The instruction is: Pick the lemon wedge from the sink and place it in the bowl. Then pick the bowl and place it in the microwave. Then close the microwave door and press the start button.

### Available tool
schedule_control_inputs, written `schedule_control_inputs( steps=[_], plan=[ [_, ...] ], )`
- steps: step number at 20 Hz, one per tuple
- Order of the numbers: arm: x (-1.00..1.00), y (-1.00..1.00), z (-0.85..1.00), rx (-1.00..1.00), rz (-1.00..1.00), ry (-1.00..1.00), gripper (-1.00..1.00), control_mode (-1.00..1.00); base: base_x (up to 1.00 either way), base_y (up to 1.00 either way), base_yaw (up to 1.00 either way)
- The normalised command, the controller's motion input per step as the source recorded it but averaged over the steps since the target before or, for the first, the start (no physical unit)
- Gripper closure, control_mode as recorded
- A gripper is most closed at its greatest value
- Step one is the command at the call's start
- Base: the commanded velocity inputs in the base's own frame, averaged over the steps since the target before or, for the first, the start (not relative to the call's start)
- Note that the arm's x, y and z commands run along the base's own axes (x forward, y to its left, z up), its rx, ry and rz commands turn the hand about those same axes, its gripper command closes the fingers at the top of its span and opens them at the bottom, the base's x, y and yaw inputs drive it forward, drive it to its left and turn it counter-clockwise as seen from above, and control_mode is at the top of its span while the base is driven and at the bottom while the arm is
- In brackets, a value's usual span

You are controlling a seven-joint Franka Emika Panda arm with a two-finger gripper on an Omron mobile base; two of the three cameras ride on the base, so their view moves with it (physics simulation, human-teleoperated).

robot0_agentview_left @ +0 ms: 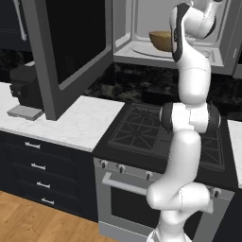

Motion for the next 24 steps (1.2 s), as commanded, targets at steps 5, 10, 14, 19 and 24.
schedule_control_inputs(
  steps=[5, 10, 14, 19, 24],
  plan=[
    [-0.78, 0.62, -0.7, 0.02, 0.0, -0.84, -1.0, -1.0, 0.0, 0.0, 0.0],
    [-1.0, 0.82, -0.89, -0.01, 0.0, -0.88, -1.0, -1.0, 0.0, 0.0, 0.0],
    [-1.0, 0.9, -0.54, -0.02, 0.0, -0.8, -1.0, -1.0, 0.0, 0.0, 0.0],
    [-1.0, 0.13, 0.57, 0.0, -0.01, -0.33, -1.0, -1.0, 0.0, 0.0, 0.0],
    [-1.0, 0.03, 0.72, 0.0, 0.0, -0.04, -1.0, -1.0, 0.0, 0.0, 0.0]
  ],
)
